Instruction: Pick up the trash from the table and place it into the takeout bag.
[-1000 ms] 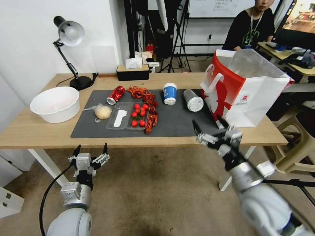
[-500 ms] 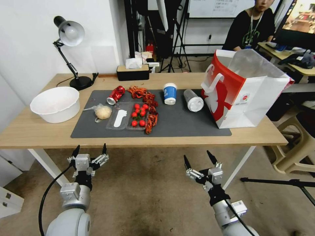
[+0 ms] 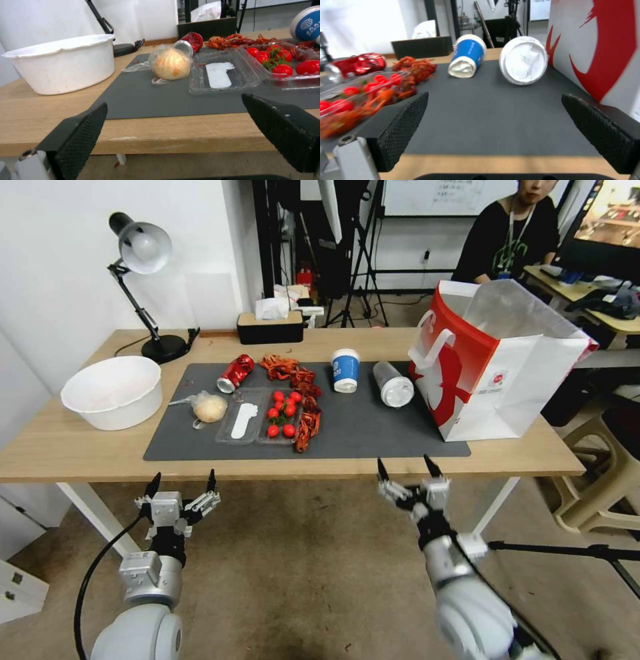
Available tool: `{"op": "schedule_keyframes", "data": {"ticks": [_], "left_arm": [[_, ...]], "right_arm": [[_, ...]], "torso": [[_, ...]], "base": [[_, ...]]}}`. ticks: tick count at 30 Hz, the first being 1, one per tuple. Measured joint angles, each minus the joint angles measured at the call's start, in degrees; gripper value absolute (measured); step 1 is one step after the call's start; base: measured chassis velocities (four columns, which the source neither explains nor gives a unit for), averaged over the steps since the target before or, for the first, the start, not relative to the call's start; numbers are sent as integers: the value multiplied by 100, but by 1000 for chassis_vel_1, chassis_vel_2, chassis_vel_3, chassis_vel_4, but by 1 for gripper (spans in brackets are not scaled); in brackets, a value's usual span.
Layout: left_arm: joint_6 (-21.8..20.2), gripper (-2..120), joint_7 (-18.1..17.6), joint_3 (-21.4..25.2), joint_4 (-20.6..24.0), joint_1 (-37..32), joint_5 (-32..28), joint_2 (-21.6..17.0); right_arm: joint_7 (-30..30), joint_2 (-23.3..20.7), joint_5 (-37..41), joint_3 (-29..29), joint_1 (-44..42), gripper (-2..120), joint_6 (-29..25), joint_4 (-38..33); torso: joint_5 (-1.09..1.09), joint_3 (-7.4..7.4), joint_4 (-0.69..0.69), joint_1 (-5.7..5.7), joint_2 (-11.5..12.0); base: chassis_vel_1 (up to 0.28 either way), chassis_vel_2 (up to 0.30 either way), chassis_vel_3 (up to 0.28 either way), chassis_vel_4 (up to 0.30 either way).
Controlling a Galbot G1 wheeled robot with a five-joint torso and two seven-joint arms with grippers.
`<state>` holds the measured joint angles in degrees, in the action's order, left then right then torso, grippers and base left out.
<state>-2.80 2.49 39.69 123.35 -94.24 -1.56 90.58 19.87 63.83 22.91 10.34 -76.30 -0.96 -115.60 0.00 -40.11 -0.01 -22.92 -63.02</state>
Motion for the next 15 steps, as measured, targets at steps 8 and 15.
{"op": "schedule_keyframes", "data": {"ticks": [8, 15], "left_arm": [[0, 100, 1, 4, 39, -28, 11, 22], [9, 100, 0, 15, 39, -36, 37, 79]], "right_arm": [[528, -55, 525, -430, 1308, 100, 464, 694], [991, -71, 1052, -771, 2586, 100, 960, 1321]], "torso": [[0, 0, 1, 0, 0], [-1, 0, 1, 0, 0]], "base": [[0, 0, 0, 0], [0, 0, 0, 0]]}}
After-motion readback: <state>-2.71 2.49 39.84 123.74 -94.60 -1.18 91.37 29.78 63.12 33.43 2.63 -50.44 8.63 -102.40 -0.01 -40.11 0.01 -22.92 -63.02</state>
